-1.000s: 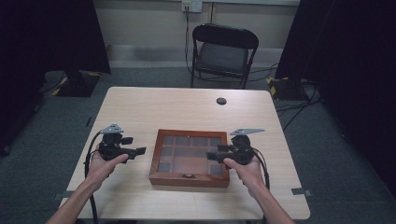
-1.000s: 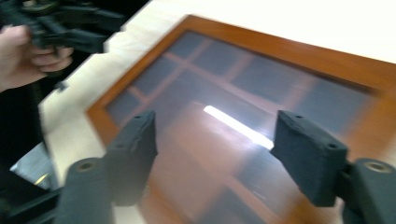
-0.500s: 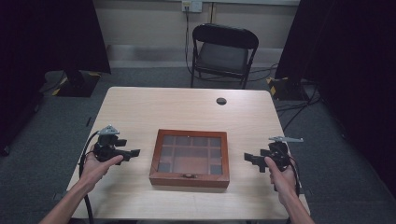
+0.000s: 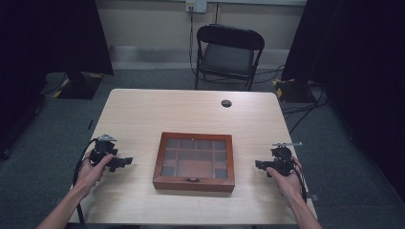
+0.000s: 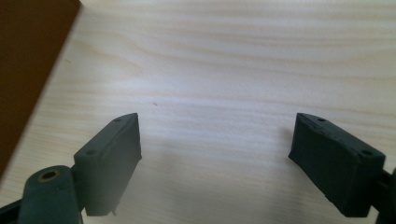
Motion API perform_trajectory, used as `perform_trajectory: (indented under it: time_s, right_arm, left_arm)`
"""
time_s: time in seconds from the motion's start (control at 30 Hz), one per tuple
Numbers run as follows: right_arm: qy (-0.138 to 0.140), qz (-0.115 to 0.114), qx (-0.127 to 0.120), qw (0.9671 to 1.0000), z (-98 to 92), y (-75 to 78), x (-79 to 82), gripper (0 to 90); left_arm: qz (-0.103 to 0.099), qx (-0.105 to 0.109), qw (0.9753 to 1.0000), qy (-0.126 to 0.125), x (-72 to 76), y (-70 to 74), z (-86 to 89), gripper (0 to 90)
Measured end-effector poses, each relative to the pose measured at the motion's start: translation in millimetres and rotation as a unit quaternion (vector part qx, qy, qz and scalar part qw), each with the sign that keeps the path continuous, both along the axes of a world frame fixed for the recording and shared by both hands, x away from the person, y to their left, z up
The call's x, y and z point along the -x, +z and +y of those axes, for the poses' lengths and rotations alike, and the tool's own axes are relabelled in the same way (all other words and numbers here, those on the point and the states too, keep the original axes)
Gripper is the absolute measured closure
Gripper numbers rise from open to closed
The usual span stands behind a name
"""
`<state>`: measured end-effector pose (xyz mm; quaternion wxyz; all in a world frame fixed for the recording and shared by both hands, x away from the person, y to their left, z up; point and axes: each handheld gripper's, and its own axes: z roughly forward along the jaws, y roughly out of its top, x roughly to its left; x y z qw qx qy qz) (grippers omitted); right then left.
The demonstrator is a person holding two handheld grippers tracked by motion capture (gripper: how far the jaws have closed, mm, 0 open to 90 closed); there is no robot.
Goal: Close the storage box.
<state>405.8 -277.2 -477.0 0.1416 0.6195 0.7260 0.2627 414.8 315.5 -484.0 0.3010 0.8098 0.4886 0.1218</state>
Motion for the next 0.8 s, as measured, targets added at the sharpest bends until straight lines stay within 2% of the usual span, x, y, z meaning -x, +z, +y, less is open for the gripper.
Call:
perform_trajectory:
  time_s: [0.07, 0.1, 0.17, 0.2, 0.23, 0.4, 0.47, 0.5, 0.8]
  right_arm:
    - [-0.006, -0.013, 0.016, 0.9998, 1.3, -3.1, 1.4, 15.3]
    - [-0.009, -0.021, 0.021, 0.9995, 1.3, -4.3, 1.5, 15.2]
    - [-0.016, -0.042, 0.041, 0.9982, 3.1, -8.0, 2.9, 14.9]
    - [-0.018, -0.052, 0.054, 0.9970, 5.1, -10.3, 3.7, 13.4]
    - [-0.017, -0.064, 0.055, 0.9963, 6.0, -13.0, 4.2, 10.8]
    - [-0.019, -0.089, 0.049, 0.9946, 9.0, -20.1, 5.6, 2.0]
    - [-0.013, -0.107, 0.048, 0.9931, 8.2, -23.8, 6.1, 0.0]
    - [-0.013, -0.108, 0.047, 0.9930, 8.1, -24.4, 6.3, 0.0]
    - [-0.016, -0.107, 0.046, 0.9930, 8.5, -24.4, 6.8, 0.0]
  left_arm:
    - [-0.014, -0.011, 0.9998, 0.011, 2.1, -2.2, -3.6, 15.6]
    - [-0.027, -0.012, 0.9993, 0.025, 3.6, -4.5, -6.4, 15.5]
    - [-0.050, -0.030, 0.9979, 0.028, 5.3, -8.4, -10.7, 14.6]
    - [-0.054, -0.020, 0.9977, 0.034, 5.9, -10.4, -12.4, 12.7]
    - [-0.059, -0.026, 0.9973, 0.034, 6.4, -11.0, -13.1, 10.4]
    - [-0.086, -0.011, 0.9952, 0.046, 9.4, -18.9, -14.0, 3.3]
    - [-0.086, -0.012, 0.9952, 0.046, 9.3, -18.9, -14.0, 1.3]
    - [-0.085, -0.013, 0.9951, 0.048, 9.2, -18.9, -14.2, 0.9]
    - [-0.084, -0.009, 0.9952, 0.049, 8.7, -19.1, -14.3, 0.3]
